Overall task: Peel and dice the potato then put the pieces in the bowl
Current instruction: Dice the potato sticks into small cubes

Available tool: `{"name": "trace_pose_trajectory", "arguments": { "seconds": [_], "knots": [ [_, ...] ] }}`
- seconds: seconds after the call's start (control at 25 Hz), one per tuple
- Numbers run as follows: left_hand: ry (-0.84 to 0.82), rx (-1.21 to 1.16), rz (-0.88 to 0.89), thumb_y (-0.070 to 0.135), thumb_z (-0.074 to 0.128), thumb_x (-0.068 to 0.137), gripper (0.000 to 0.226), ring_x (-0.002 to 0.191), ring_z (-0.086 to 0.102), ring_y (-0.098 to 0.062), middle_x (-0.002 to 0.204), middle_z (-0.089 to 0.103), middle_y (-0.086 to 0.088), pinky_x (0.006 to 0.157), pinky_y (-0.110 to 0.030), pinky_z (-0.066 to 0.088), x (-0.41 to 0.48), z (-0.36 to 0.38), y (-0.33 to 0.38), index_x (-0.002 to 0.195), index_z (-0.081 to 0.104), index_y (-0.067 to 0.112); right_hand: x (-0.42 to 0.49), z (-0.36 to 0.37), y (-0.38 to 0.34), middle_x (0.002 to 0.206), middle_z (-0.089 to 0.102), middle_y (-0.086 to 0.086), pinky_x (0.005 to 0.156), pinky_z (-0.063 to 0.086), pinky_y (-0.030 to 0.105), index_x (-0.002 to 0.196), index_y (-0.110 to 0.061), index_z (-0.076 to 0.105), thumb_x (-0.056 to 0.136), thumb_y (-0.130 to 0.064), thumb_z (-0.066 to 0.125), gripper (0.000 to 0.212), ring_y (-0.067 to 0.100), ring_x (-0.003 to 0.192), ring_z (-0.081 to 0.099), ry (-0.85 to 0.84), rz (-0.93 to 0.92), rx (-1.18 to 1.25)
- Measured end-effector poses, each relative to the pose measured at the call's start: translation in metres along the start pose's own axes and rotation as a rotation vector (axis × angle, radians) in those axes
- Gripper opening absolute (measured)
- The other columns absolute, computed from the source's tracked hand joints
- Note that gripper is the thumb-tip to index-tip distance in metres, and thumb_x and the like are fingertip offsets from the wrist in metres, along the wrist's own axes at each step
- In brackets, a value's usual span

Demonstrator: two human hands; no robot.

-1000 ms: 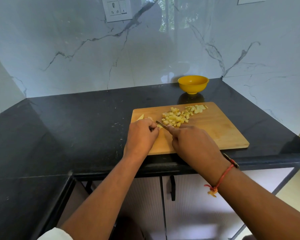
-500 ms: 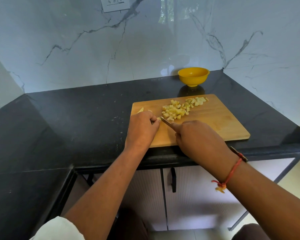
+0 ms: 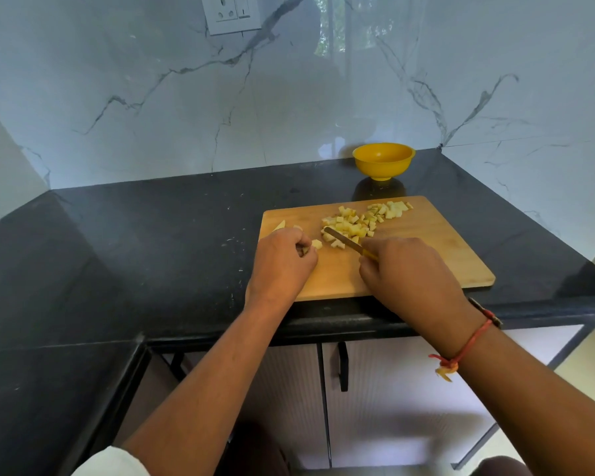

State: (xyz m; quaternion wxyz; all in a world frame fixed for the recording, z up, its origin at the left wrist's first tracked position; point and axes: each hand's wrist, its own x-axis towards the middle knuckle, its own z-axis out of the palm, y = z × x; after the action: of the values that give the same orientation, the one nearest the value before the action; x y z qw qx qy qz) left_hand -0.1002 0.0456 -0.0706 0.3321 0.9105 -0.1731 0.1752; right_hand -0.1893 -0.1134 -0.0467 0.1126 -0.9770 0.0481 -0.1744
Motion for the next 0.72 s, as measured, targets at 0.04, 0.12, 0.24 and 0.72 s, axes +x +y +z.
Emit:
{"name": "trace_pose_trajectory", "arguments": {
  "seconds": [0.04, 0.12, 0.24, 0.72],
  "knots": [
    [0.002, -0.003, 0.000, 0.025, 0.071, 0.090, 0.012, 0.077, 0.061, -0.001, 0.090, 0.068, 0.012, 0.074, -0.013, 0.048, 0.000, 0.000, 0.000, 0.101, 0.075, 0.020, 0.001, 0.000, -0.003, 0.082, 0.060, -0.004, 0.068, 0.052, 0.029, 0.112, -0.024, 0.066, 0.103, -0.035, 0.044, 0.027, 0.010, 0.071, 0.055, -0.002, 0.017, 0.030],
    [0.006, -0.014, -0.006, 0.024, 0.072, 0.090, 0.013, 0.079, 0.063, -0.002, 0.094, 0.070, 0.009, 0.075, -0.015, 0.051, 0.000, 0.000, 0.000, 0.102, 0.075, 0.020, 0.001, 0.002, -0.010, 0.072, 0.052, -0.008, 0.060, 0.044, 0.026, 0.101, -0.022, 0.066, 0.102, -0.036, 0.044, 0.027, 0.007, 0.064, 0.049, -0.001, 0.018, 0.053],
    [-0.001, -0.021, -0.012, 0.023, 0.072, 0.090, 0.011, 0.078, 0.062, 0.000, 0.094, 0.071, 0.009, 0.072, -0.009, 0.046, -0.001, 0.001, -0.001, 0.101, 0.075, 0.021, 0.003, 0.005, -0.018, 0.077, 0.053, -0.008, 0.063, 0.042, 0.024, 0.110, -0.024, 0.066, 0.104, -0.034, 0.042, 0.028, 0.007, 0.067, 0.049, -0.013, -0.015, 0.052],
    [-0.014, -0.037, -0.005, 0.022, 0.071, 0.090, 0.006, 0.075, 0.063, -0.002, 0.086, 0.070, 0.009, 0.077, -0.022, 0.055, -0.001, -0.002, 0.001, 0.094, 0.075, 0.021, 0.020, -0.002, -0.012, 0.085, 0.059, 0.001, 0.065, 0.049, 0.031, 0.130, -0.028, 0.065, 0.101, -0.027, 0.043, 0.036, 0.018, 0.076, 0.058, -0.120, 0.086, 0.018]
  ]
}}
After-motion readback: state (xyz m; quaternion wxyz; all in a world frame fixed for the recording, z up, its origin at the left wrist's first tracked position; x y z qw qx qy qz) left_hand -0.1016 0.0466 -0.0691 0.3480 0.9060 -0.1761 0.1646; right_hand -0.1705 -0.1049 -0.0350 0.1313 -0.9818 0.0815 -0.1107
